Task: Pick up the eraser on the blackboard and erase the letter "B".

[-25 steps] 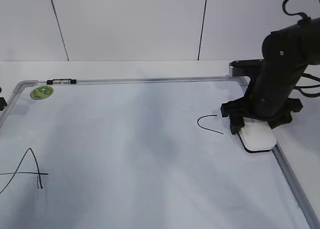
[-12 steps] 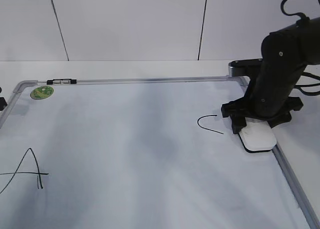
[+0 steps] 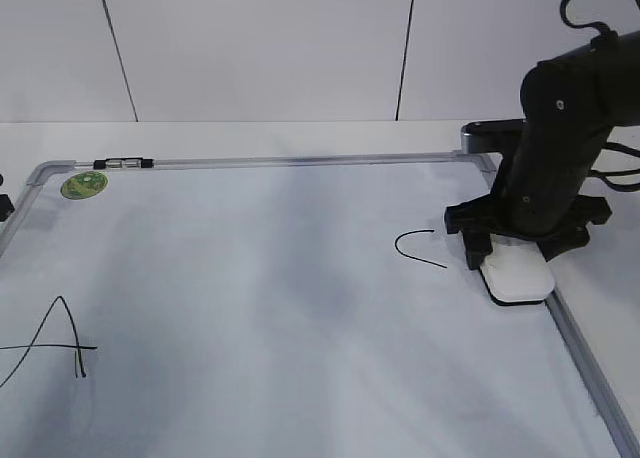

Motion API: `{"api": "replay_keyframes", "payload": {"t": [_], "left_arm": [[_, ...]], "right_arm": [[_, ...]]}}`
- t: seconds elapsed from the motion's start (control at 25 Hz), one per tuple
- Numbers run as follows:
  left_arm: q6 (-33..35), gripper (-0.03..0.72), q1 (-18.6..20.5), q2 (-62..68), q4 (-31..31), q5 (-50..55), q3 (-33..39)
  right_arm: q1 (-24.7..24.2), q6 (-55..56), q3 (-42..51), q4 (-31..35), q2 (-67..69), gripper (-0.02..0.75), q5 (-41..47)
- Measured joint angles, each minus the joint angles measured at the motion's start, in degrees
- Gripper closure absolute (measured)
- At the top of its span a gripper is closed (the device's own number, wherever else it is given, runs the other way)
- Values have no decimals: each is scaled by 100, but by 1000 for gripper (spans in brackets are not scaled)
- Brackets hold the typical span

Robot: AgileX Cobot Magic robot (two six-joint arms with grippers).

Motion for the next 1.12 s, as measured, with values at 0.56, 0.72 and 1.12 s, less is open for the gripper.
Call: {"api": "replay_keyframes", "payload": {"t": [0.56,0.72,1.12], "left_arm": [[0,676,0,0,-13,0,0],[0,676,0,0,-13,0,0],[0,676,0,0,-13,0,0]], "right_arm": [[0,0,-477,131,67,139,914],[0,0,-477,247,67,140,1101],[0,-164,-601,496,67,141,1565]]}}
